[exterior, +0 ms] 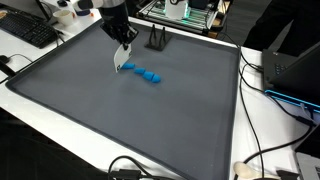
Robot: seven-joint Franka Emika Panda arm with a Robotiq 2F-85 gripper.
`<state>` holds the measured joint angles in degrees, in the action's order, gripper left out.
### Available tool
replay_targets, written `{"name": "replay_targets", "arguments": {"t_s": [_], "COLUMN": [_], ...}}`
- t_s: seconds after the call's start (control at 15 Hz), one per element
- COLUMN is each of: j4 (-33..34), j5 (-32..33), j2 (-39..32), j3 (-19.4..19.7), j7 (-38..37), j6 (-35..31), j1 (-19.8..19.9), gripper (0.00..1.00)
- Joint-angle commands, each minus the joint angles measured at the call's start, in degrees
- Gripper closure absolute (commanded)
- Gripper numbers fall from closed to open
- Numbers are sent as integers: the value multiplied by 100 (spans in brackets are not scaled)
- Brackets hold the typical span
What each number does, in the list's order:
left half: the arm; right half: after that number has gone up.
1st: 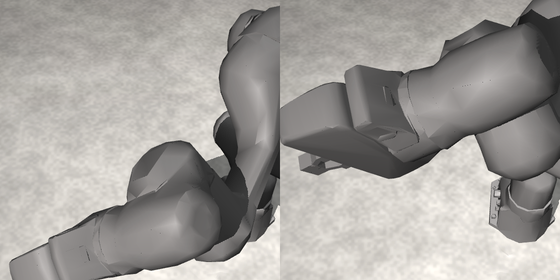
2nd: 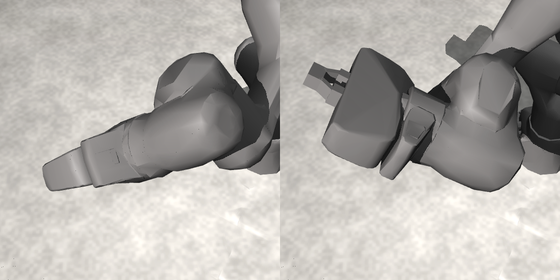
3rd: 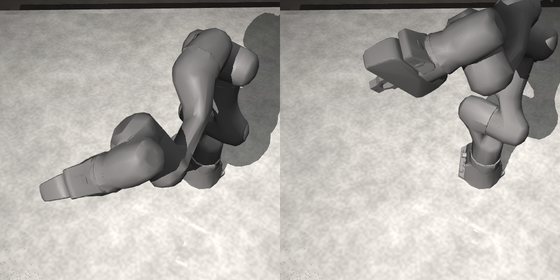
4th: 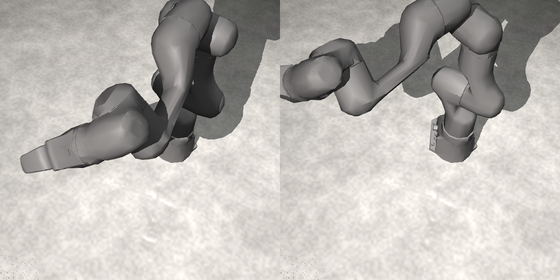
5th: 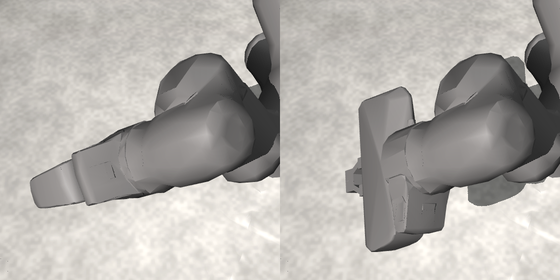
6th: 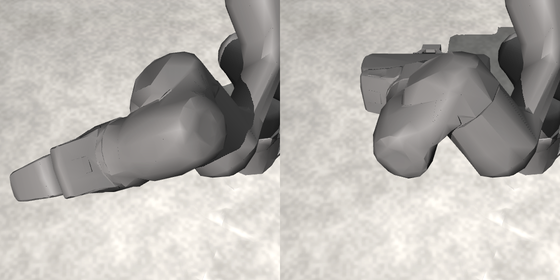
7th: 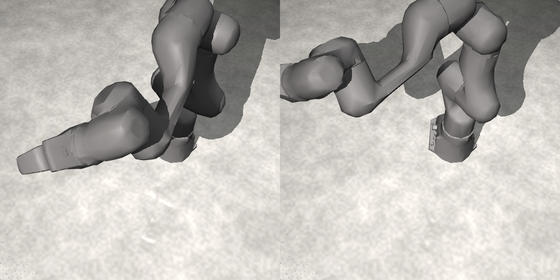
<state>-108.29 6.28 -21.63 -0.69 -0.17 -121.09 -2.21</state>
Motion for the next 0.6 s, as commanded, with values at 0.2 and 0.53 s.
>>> {"name": "replay_targets", "arguments": {"t_s": [0.2,0.53], "j4": [57,12], "j5": [8,134], "j2": [-204,-276], "j3": [0,25], "j7": [331,401], "j6": [-130,-294], "j1": [82,50], "gripper": [99,99]}}
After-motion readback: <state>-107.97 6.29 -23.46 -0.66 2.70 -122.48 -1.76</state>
